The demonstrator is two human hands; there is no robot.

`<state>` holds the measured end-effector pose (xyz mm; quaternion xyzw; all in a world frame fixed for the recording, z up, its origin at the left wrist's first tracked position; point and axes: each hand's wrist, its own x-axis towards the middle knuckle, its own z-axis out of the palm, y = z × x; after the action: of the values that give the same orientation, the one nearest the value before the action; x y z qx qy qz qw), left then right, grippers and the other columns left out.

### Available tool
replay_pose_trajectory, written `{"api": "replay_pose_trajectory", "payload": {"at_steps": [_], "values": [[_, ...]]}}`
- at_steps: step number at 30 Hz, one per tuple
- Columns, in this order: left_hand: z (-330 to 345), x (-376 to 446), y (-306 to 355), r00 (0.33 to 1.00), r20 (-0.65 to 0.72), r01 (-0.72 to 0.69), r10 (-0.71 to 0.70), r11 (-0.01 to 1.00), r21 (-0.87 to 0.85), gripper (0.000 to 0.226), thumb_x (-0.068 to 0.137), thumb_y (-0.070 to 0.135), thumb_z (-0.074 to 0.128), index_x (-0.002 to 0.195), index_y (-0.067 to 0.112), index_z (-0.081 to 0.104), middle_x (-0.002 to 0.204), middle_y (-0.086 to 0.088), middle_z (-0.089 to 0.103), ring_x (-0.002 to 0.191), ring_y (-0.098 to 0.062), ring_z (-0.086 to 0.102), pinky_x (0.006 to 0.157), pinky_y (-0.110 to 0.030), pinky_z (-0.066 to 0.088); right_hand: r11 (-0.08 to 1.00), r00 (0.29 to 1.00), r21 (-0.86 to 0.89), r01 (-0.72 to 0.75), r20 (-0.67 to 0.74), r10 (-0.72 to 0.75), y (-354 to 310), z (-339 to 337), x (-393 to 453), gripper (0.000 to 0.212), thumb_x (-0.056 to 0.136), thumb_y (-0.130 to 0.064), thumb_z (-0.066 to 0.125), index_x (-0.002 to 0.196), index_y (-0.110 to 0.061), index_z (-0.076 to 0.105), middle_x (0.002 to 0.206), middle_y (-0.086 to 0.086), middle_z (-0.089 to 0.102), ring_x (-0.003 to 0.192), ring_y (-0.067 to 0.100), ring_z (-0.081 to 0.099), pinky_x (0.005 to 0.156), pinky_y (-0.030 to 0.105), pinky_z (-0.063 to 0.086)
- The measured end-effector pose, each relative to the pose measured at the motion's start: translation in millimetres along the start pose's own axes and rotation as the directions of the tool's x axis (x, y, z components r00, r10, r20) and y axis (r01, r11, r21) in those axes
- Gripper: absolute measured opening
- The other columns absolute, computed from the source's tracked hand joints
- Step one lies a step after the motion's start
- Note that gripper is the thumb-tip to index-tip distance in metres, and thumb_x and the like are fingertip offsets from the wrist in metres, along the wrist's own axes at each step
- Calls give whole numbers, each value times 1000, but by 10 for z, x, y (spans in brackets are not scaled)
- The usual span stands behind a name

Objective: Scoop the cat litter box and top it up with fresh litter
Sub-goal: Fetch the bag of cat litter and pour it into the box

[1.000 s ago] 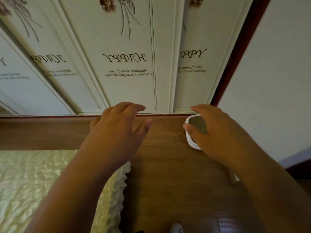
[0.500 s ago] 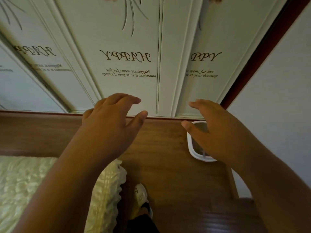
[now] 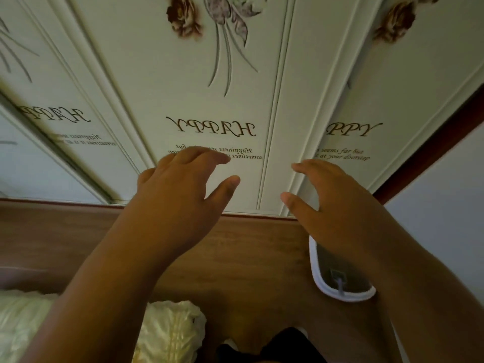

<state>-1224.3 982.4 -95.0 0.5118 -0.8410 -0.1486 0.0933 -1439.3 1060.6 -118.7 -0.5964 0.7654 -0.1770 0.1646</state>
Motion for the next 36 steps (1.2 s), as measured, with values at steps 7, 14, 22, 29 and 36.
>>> {"api": "replay_pose_trajectory", "payload": {"at_steps": [7,14,22,29,36], "values": [[14,663,-247,975,43,218,-219,975,27,65,85,70,24,145,46,36,156,18,35,147,-13,29,120,-52,28,978,973,-11,210,96,-208,-194,97,1298,63,95,-54,52,151,-28,36,157,-5,36,142,17,37,114,39,37],[-195,1123,-358,845,-120,522,-522,852,-34,63,86,73,25,144,51,35,155,22,34,147,-12,28,122,-53,26,872,842,20,489,251,-478,-560,104,2538,62,94,-61,48,148,-33,37,154,-9,39,139,18,43,107,47,47],[-218,975,-641,541,-199,808,-817,570,-148,50,92,67,36,140,52,39,153,23,37,142,-12,36,119,-47,31,685,592,96,723,424,-685,-1279,419,3146,59,96,-55,50,150,-33,35,157,-10,33,141,14,37,113,37,37],[-347,885,-1259,391,-211,880,-896,432,-200,57,90,67,31,143,49,39,156,20,35,144,-13,33,117,-46,27,573,455,118,811,489,-744,-2000,908,3381,59,96,-56,49,149,-34,36,156,-12,34,138,12,40,109,33,38],[-687,780,-2297,347,-219,890,-912,394,-231,58,91,67,31,145,48,36,157,18,33,146,-14,31,119,-47,26,510,401,98,854,501,-767,-3048,1388,3540,59,98,-54,47,151,-33,34,158,-13,31,143,9,32,112,29,31]]}}
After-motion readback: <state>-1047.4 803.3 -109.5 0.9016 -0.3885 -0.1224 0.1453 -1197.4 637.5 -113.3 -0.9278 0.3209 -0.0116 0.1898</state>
